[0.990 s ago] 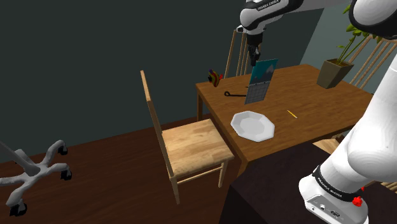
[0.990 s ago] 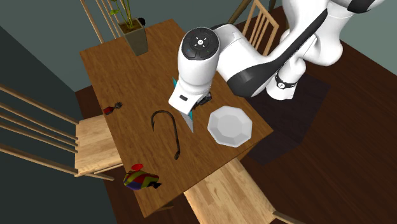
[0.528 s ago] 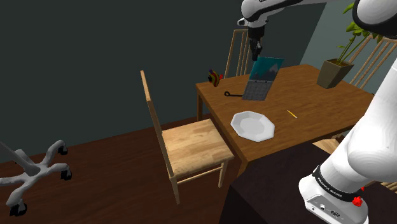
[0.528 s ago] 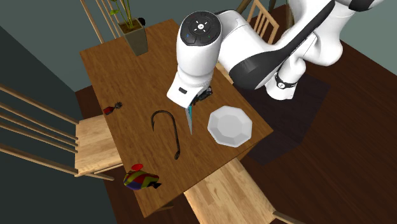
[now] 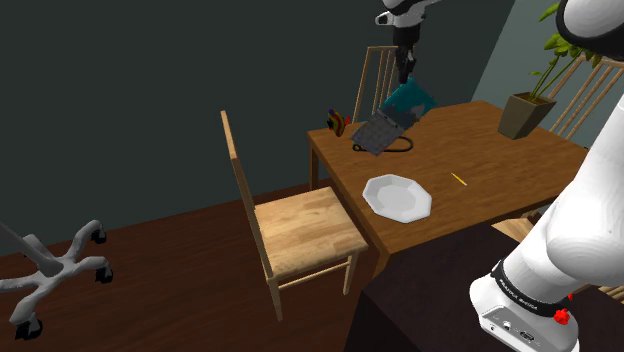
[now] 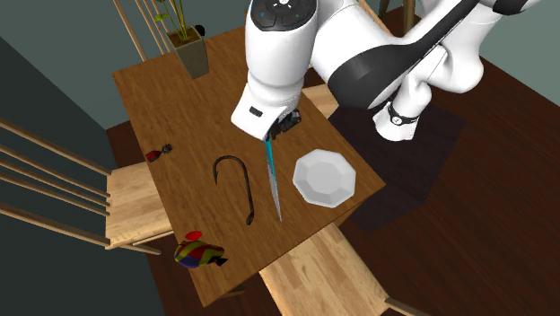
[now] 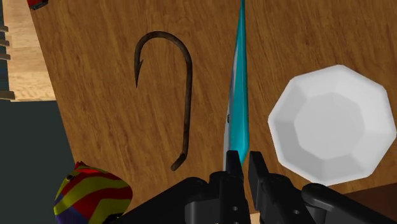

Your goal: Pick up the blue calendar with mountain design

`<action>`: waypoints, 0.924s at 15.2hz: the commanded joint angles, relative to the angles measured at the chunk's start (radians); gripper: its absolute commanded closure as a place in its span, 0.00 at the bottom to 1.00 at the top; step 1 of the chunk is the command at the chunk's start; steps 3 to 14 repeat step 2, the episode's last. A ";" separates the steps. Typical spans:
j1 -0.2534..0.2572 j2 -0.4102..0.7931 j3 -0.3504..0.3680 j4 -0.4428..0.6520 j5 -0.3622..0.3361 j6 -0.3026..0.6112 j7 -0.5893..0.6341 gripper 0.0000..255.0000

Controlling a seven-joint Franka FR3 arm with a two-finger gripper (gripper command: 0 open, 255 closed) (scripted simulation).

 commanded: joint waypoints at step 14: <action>-0.001 0.004 0.000 0.022 0.002 -0.018 -0.004 1.00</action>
